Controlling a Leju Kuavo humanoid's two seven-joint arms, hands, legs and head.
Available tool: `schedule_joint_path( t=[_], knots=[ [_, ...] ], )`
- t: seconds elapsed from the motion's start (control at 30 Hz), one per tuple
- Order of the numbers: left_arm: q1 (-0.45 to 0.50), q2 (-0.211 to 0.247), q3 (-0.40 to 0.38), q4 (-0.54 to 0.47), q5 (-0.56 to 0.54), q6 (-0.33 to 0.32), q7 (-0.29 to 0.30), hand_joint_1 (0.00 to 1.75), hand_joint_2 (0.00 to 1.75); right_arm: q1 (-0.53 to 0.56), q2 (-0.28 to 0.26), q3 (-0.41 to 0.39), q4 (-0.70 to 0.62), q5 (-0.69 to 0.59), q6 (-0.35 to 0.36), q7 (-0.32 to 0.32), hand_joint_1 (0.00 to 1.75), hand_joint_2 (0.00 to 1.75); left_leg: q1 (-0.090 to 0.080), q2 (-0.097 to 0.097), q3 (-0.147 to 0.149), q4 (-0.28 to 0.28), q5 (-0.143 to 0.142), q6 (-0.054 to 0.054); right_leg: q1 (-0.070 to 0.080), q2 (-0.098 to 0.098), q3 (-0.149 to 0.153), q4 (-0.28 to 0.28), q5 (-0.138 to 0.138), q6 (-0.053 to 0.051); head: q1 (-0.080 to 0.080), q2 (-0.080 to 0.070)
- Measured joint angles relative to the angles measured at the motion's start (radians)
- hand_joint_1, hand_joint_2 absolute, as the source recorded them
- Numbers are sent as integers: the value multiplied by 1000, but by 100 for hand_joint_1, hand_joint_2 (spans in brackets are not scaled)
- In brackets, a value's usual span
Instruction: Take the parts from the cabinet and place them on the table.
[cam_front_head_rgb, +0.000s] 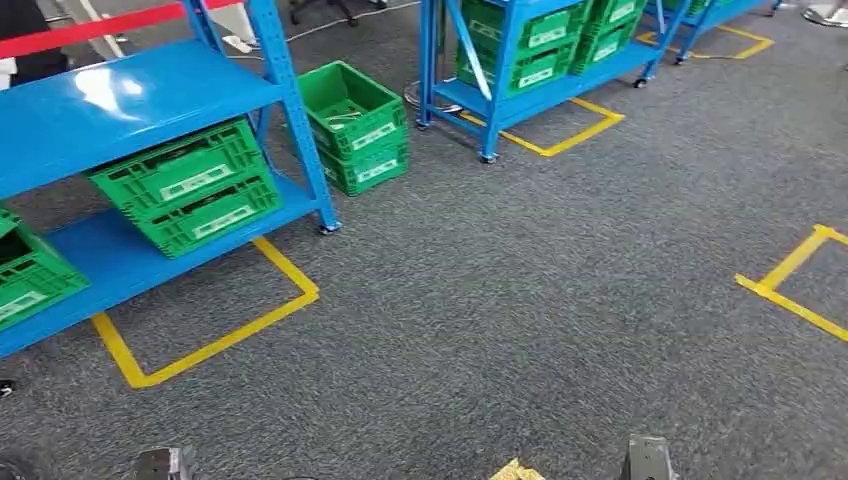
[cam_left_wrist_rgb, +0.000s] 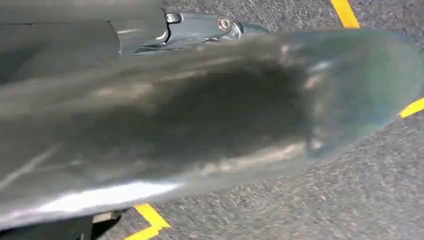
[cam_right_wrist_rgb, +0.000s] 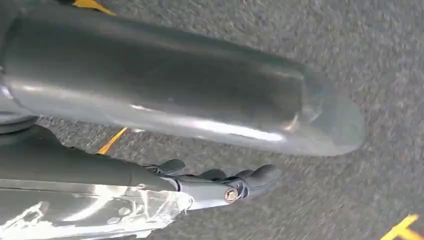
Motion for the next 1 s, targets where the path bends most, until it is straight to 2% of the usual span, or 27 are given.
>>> schedule_joint_path(
  t=[0.03, 0.07, 0.1, 0.13, 0.17, 0.2, 0.23, 0.27, 0.37, 0.4, 0.43, 0.47, 0.5, 0.53, 0.57, 0.6, 0.63, 0.67, 0.7, 0.73, 0.77, 0.8, 0.87, 0.9, 0.93, 0.97, 1.0],
  knots=[
    [0, -1, 1, 0, -2, 0, 0, 0, 0, 3, 0, -3, 0, 3, 0, 0, 0, 0, 0, -12, -1, 0, 0, 0, 0, 4, -39, 75, -27, 2, 2, 0],
    [1, -1, 2, 0, -2, 0, 0, 0, 0, 4, 0, -7, 0, 6, 0, 0, 0, 0, 0, -25, 0, 0, 0, 0, 0, 5, -63, 114, -30, 2, 1, 0],
    [3, -1, 4, 0, -3, 0, 0, 0, 0, 4, 0, -11, 0, 7, 0, 0, 0, 0, 0, -39, 1, 1, 0, 0, 0, 5, -62, 99, -7, 2, 1, 0],
    [5, -1, 6, 0, -5, 0, 0, 0, 0, 3, 0, -13, 0, 9, 1, 0, 0, 0, 2, -52, 2, 1, 1, -1, -1, 7, -40, 44, 33, 2, 1, 0],
    [5, -2, 7, 0, -8, 0, 0, 0, 0, 3, 0, -16, 0, 12, 2, 0, 0, 0, 4, -67, 4, 2, 1, -3, -5, 16, 1, -48, 85, 2, 1, 0],
    [4, -3, 8, -1, -8, 0, 0, 0, 0, 2, 0, -18, 0, 16, 3, 0, 0, 0, 7, -79, 5, 3, 1, -8, -10, 40, 45, -140, 129, 5, 2, 0],
    [4, -2, 8, -3, -8, 0, 0, 0, 0, 2, 1, -19, 0, 18, 3, 0, 0, 0, 4, -91, 2, 6, 1, -17, -18, 95, 70, -194, 125, 11, 2, 0],
    [3, -3, 9, -6, -8, 0, 0, 0, 0, 2, 2, -22, 0, 19, 4, 1, 0, 0, 3, -102, -4, 12, 2, -23, -18, 94, 69, -202, 127, 2, 3, 0],
    [11, -2, 12, -6, -8, 0, 0, 0, 0, 1, 4, -25, 0, 23, 3, 2, 0, 0, 10, -127, -13, 1, 17, -44, -10, 66, 73, -197, 133, -17, 2, 0],
    [12, -1, 14, -8, -8, 0, 0, 0, 0, 0, 7, -26, 0, 24, 3, 2, 0, 0, 10, -122, -16, 5, 11, -46, -17, 52, 74, -203, 138, -26, 3, 0],
    [12, -3, 14, -8, -8, 0, 0, 0, 0, -1, 6, -27, 0, 24, 3, 2, 0, 0, 3, -70, -26, 30, -11, -50, -15, 44, 74, -203, 139, -32, -3, 0],
    [8, -3, 14, -8, -8, 0, 0, 0, 0, 0, 6, -31, -1, 24, 2, 2, 0, 0, 3, -37, -56, 89, -49, -53, -13, 31, 73, -204, 139, -39, -11, 0],
    [5, -3, 14, -9, -8, -1, 0, 0, 0, 3, 6, -33, 0, 24, 2, 2, 0, 0, 4, -19, -102, 187, -99, -56, -9, 13, 71, -204, 138, -42, -11, 0],
    [4, -3, 14, -9, -8, -2, 0, 0, 0, 5, 6, -34, 0, 25, 2, 3, 0, 0, 4, -14, -140, 270, -132, -57, -7, -3, 69, -204, 137, -42, -11, 0],
    [6, -4, 14, -9, -8, -2, 0, 0, 0, 5, 6, -35, 0, 26, 2, 3, 0, 0, 4, -14, -166, 325, -145, -58, -6, -17, 68, -203, 137, -43, -11, 0],
    [9, -5, 14, -9, -8, -3, 0, 0, 0, 3, 6, -37, 0, 27, 2, 3, 0, 0, 4, -14, -163, 325, -134, -57, -5, -30, 69, -203, 136, -44, -11, 0],
    [10, -5, 14, -9, -8, -6, 0, 0, 0, 1, 6, -38, 0, 27, 2, 3, 0, 0, 4, -12, -139, 281, -101, -55, -5, -42, 70, -203, 136, -44, -12, 0],
    [10, -5, 14, -9, -8, -6, 0, 0, 0, 0, 6, -39, 0, 27, 2, 3, 0, 0, 3, -7, -97, 204, -61, -52, -4, -54, 72, -203, 135, -44, -11, 0],
    [9, -5, 14, -10, -8, -6, 0, 0, 0, -2, 6, -39, 0, 27, 2, 3, 0, 0, 1, 13, -45, 112, -22, -47, -4, -64, 75, -203, 133, -42, -12, 0],
    [8, -5, 14, -11, -8, -8, 0, 0, 0, -2, 6, -39, 0, 27, 2, 3, 0, 0, -6, 68, 4, 28, -3, -39, -2, -74, 78, -203, 131, -39, -12, 0],
    [3, -5, 14, -12, -8, -8, 0, 0, 0, -2, 6, -40, 0, 27, 2, 3, 0, 0, -14, 76, 10, 3, -13, -33, 6, -83, 77, -198, 126, -31, -14, 0],
    [1, -7, 14, -12, -8, -8, 0, 0, 0, -1, 6, -40, 0, 27, 2, 3, 0, 0, -13, 65, 5, 5, -9, -27, 6, -92, 78, -202, 127, -27, -9, 0],
    [8, -5, 15, -14, -8, -8, 0, 0, 0, -5, 6, -40, 0, 28, 2, 3, 0, 0, -17, 43, 0, 5, -9, -20, 5, -113, 86, -210, 128, -20, -11, 0],
    [9, -5, 15, -14, -8, -8, 0, 0, 0, -8, 6, -40, 0, 29, 2, 3, 0, 0, -10, 32, 6, -4, -3, -12, 4, -114, 90, -208, 123, -11, -13, 0],
    [11, -6, 15, -14, -7, -8, 0, 0, 0, -10, 6, -40, 0, 32, 2, 2, 0, 0, -5, 23, 7, -5, -1, -9, 1, -61, 81, -194, 111, -3, -8, 0],
    [9, -6, 16, -17, -8, -9, 0, 0, 0, -11, 6, -41, 0, 33, 2, 2, 0, 0, -1, 13, 6, -5, -1, -4, -3, -23, 61, -146, 78, 1, -6, 0],
    [4, -8, 16, -17, -8, -10, 0, 0, 0, -8, 6, -43, 0, 34, 1, 2, 0, 0, 0, 0, 5, -4, 1, 0, -4, -7, 23, -61, 36, 3, -2, 0]
  ],
)
